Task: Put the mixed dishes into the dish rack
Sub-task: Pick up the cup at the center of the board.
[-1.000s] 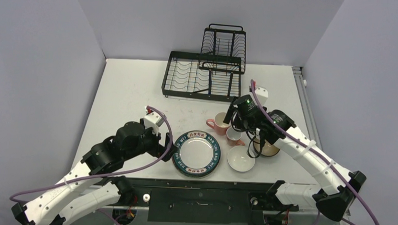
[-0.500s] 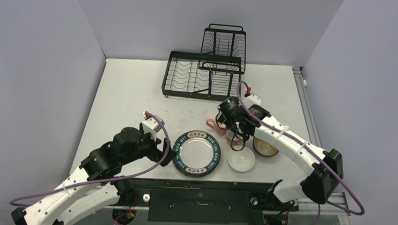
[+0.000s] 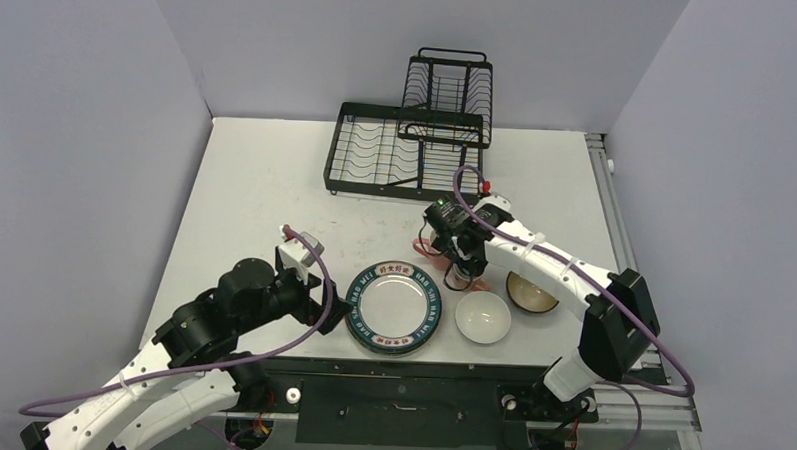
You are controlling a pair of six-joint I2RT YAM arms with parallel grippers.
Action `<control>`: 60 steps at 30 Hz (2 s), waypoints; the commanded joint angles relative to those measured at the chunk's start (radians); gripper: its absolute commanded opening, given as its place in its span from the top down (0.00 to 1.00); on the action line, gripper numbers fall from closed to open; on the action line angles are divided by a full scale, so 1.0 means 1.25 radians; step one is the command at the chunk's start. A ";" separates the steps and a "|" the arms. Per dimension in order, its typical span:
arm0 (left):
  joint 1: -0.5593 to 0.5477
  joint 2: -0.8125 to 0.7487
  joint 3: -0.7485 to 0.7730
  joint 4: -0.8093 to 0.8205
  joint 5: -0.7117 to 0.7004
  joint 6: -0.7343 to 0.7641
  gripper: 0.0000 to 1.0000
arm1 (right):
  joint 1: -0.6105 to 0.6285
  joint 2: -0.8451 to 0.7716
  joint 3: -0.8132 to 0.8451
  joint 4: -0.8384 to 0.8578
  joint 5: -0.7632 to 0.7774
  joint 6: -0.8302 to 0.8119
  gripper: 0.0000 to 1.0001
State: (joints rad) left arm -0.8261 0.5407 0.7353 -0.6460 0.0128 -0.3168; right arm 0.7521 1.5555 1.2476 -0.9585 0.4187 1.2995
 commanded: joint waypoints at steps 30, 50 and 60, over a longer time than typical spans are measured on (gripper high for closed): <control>-0.005 -0.008 0.001 0.038 -0.003 0.013 0.04 | -0.056 0.087 -0.002 0.082 -0.029 0.011 0.48; -0.004 0.006 0.002 0.037 -0.022 0.013 0.04 | -0.066 0.097 -0.028 0.111 -0.056 -0.023 0.73; -0.004 0.000 0.003 0.036 -0.028 0.013 0.04 | -0.078 0.076 -0.042 0.124 -0.071 -0.045 1.00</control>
State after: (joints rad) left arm -0.8261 0.5472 0.7296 -0.6456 -0.0101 -0.3099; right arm 0.6670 1.6775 1.2156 -0.8299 0.3458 1.2491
